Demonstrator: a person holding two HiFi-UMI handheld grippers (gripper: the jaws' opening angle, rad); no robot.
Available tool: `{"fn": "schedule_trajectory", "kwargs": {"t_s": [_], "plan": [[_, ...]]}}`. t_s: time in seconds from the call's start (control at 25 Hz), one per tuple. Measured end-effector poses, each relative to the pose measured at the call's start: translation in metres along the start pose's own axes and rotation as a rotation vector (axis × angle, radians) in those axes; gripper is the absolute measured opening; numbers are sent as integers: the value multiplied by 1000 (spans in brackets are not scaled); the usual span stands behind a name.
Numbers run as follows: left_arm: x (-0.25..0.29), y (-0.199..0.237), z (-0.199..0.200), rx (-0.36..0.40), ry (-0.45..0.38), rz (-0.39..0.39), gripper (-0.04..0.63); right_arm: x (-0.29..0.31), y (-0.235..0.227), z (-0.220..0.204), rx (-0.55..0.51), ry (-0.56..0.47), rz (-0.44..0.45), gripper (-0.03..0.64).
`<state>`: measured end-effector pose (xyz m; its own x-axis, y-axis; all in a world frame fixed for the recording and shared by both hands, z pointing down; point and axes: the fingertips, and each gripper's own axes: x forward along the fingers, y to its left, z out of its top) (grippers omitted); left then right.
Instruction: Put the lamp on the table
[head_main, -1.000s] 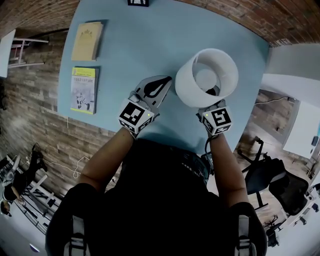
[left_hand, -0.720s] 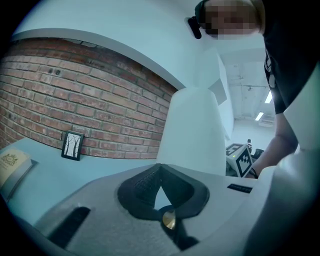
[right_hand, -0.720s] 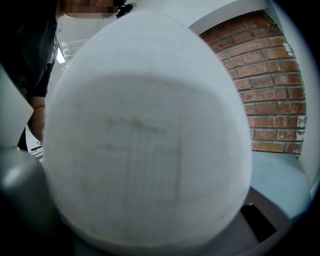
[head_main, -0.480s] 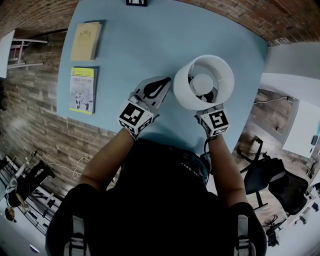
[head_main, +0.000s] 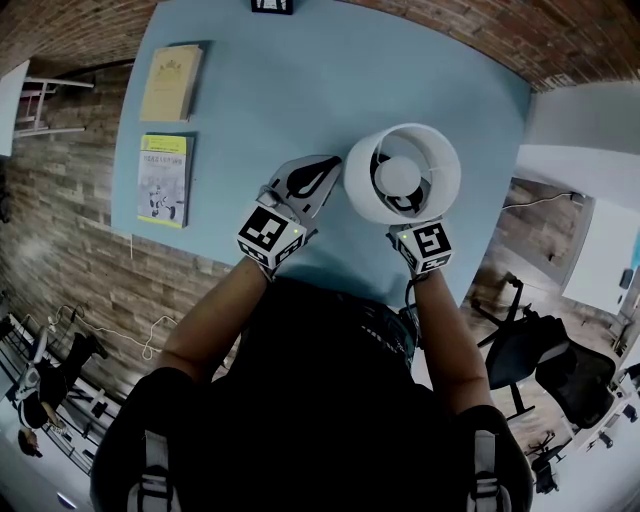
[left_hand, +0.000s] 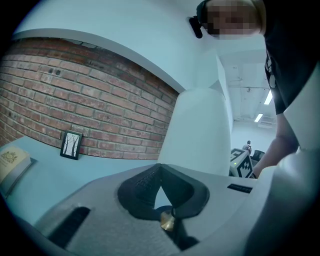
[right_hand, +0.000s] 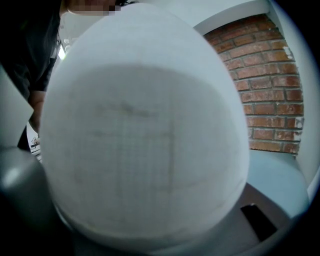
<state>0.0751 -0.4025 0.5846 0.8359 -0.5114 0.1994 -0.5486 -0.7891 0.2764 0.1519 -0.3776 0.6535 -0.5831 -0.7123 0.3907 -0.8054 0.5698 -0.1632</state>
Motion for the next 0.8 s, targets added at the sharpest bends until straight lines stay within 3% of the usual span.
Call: {"fn": "schedule_trajectory", "kwargs": {"t_s": [0.8], "plan": [[-11, -25, 10, 24, -28, -10, 9, -21, 4, -39, 42, 113, -24, 141]]}}
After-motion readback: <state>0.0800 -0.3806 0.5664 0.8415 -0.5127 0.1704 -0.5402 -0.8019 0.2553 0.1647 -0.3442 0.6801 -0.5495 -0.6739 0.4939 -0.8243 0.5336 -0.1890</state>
